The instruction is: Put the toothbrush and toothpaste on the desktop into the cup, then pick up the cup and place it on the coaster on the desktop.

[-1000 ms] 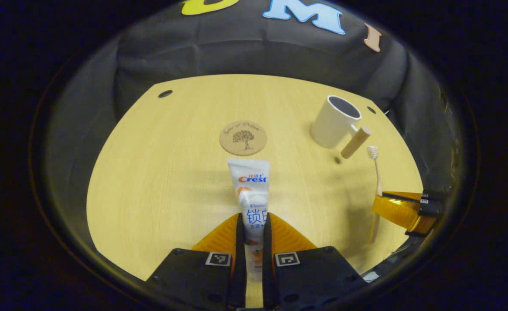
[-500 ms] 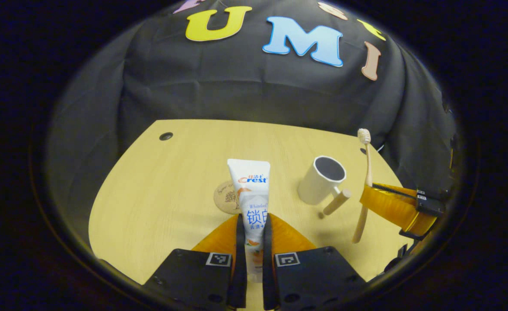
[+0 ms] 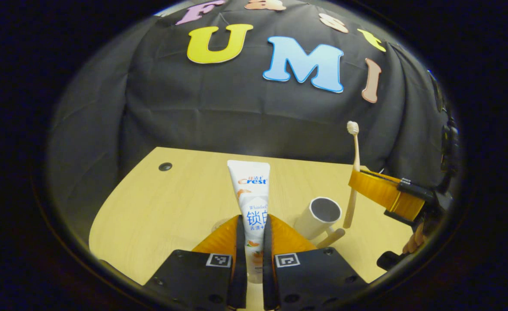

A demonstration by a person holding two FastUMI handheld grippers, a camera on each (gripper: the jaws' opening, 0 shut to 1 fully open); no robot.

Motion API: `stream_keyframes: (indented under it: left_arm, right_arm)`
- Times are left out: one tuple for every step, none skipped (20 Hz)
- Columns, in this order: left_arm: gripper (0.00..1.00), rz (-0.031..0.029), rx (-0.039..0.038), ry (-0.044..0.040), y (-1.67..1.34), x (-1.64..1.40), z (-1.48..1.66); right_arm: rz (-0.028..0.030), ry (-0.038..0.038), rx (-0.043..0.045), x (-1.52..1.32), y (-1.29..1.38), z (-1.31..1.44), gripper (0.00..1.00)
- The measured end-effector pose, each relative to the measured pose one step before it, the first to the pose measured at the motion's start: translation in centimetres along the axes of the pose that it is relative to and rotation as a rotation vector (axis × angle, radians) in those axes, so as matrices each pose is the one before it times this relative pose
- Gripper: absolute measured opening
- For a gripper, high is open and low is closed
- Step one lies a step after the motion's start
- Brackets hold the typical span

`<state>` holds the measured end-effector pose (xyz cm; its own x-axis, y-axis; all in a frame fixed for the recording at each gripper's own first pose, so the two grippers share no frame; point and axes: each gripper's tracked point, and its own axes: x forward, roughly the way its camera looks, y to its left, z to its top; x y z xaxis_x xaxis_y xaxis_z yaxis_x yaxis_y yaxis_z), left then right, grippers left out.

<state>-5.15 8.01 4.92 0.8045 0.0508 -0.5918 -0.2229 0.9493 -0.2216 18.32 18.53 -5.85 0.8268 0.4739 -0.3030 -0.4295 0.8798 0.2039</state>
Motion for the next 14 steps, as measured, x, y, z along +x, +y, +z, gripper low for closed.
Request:
stream_keyframes:
  left_arm:
    - [0.22, 0.00007, -0.00008, -0.0155, -0.053, -0.048, 0.456]
    - [0.22, -0.00137, 0.00411, -0.00754, 0.013, 0.029, 0.328]
    - [0.22, 0.00468, 0.00401, -0.00823, -0.102, -0.069, 0.021]
    - [0.22, -0.00169, 0.00501, -0.0066, -0.033, 0.07, 0.159]
    - [0.22, 0.00003, -0.00246, -0.00414, 0.163, 0.141, -0.016]
    - [0.22, 0.00197, 0.00116, -0.00177, 0.063, 0.101, -0.025]
    - [0.22, 0.00223, 0.00076, -0.00036, 0.069, 0.087, -0.009]
    - [0.22, 0.00007, 0.00139, 0.00203, 0.036, -0.012, -0.056]
    - [0.22, 0.00285, -0.00001, 0.00591, 0.19, 0.332, -0.065]
    - [0.22, 0.00105, -0.0029, 0.00612, 0.015, 0.237, -0.151]
    - [0.22, -0.00198, -0.00506, 0.00462, 0.106, -0.043, -0.235]
    - [0.22, 0.00024, -0.00363, 0.00346, 0.004, 0.064, -0.165]
    - [0.22, -0.00092, -0.00346, 0.00639, -0.01, 0.214, -0.048]
    - [0.22, 0.0003, -0.00515, 0.00472, -0.068, 0.112, -0.178]
  right_arm:
    - [-0.00459, -0.023, -0.00417, 0.517, -0.249, 0.457, 0.04]
    - [-0.00175, -0.01916, -0.00094, 0.558, -0.154, 0.35, 0.07]
    - [0.00038, -0.0154, 0.00134, 0.687, -0.107, 0.132, 0.03]
    - [-0.00091, -0.00854, -0.00279, 0.986, -0.212, -0.319, 0.03]
    - [-0.00724, 0.01494, -0.0041, 0.765, -0.249, -0.77, 0.04]
    - [0.00135, 0.03321, -0.00485, 0.91, 0.034, -1.315, 0.04]
    - [-0.0031, 0.02632, -0.00886, 0.528, -0.039, -0.997, 0.04]
    - [-0.00715, 0.0311, -0.01657, 0.547, -0.149, -1.154, 0.04]
    - [-0.0072, 0.03154, -0.02938, 0.464, -0.013, -1.164, 0.04]
    - [-0.00067, 0.01511, -0.0168, 0.275, 0.05, -0.598, 0.04]
    - [-0.00198, 0.0102, -0.01238, -0.031, -0.04, -0.389, 0.04]
    - [0.00014, 0.00548, -0.00256, -0.122, 0.062, -0.204, 0.04]
    - [-0.00453, 0.00786, -0.002, 0.004, -0.116, -0.222, 0.04]
    - [0.00106, 0.00864, 0.0013, -0.025, -0.091, -0.136, 0.04]
